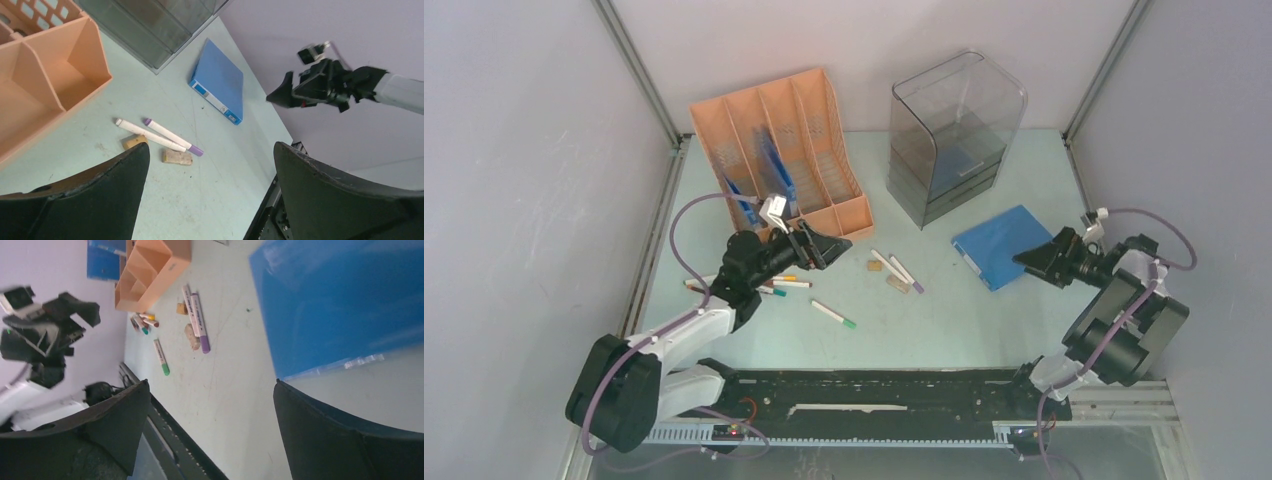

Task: Organize the desk
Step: Pick up the folder from the center of the board.

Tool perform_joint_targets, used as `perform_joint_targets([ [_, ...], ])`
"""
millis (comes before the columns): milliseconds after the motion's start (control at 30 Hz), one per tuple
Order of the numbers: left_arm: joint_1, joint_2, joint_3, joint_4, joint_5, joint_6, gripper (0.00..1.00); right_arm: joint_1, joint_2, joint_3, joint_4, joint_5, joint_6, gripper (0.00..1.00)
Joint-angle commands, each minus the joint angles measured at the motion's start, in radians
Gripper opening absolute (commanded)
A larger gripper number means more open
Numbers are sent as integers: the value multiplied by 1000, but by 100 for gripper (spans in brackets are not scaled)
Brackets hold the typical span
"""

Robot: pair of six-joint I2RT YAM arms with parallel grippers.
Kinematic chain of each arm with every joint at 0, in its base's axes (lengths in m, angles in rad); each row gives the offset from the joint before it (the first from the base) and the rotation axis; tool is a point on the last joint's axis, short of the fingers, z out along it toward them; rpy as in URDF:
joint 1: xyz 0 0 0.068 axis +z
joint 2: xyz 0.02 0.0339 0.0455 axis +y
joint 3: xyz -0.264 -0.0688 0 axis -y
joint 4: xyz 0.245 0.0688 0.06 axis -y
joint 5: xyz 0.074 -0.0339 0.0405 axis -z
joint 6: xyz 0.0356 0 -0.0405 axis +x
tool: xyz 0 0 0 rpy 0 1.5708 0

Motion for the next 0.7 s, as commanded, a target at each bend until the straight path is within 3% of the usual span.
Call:
perform_joint_targets([
  [0,-25,-19,-2,135,-23,25,100,-54,16,-107,248,41,329,100],
  [133,-48,-49,-24,112,-52,83,100,-52,-28,-226,544,215,582,100],
  [367,-62,-81,-74,145,-82,92,100,14,106,-259,677,218,716,98],
  [433,-65,-90,-88,156,-94,89,100,13,169,-260,730,182,762,93],
  [533,-71,-101,-103,168,-105,84,100,23,245,-255,768,108,806,77],
  [667,-82,-95,-114,185,-114,77,100,18,262,-254,787,71,826,67],
])
